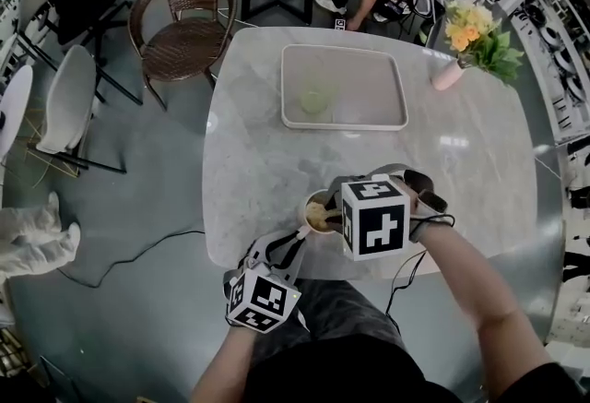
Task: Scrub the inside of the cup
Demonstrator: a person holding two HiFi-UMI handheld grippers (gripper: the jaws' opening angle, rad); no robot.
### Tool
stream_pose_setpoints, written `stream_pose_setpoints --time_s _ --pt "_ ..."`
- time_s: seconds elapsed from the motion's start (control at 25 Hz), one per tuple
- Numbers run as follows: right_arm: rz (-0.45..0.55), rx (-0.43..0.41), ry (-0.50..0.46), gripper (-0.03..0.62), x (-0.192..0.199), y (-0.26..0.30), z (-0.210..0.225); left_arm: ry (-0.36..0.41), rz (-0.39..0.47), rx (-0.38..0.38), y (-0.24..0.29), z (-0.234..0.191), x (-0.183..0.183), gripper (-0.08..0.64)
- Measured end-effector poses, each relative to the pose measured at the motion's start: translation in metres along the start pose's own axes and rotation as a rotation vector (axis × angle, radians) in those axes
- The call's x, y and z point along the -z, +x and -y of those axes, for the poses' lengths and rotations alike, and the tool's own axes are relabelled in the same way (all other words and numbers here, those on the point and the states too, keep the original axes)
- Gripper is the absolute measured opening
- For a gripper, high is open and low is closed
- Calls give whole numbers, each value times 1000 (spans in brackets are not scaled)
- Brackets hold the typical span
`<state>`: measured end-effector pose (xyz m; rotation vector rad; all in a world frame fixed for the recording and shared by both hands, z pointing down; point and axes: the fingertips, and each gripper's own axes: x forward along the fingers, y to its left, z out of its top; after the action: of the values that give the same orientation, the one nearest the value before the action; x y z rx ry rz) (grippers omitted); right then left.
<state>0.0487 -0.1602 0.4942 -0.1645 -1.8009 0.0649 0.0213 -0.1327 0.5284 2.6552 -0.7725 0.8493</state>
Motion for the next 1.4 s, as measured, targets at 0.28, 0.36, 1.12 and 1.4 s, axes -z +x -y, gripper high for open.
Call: stream_pose_setpoints --time_s 0.28,0.36,1.12,1.4 --pt "-261 309 -625 63 10 27 15 27 -5 27 3 7 0 52" --pt "-293 352 -633 63 11 33 18 32 -7 33 3 8 0 52" --pt "-54 133 18 63 4 21 13 30 2 12 0 0 1 52" --pt "-315 332 -116 63 17 35 26 55 10 26 2 8 -1 52"
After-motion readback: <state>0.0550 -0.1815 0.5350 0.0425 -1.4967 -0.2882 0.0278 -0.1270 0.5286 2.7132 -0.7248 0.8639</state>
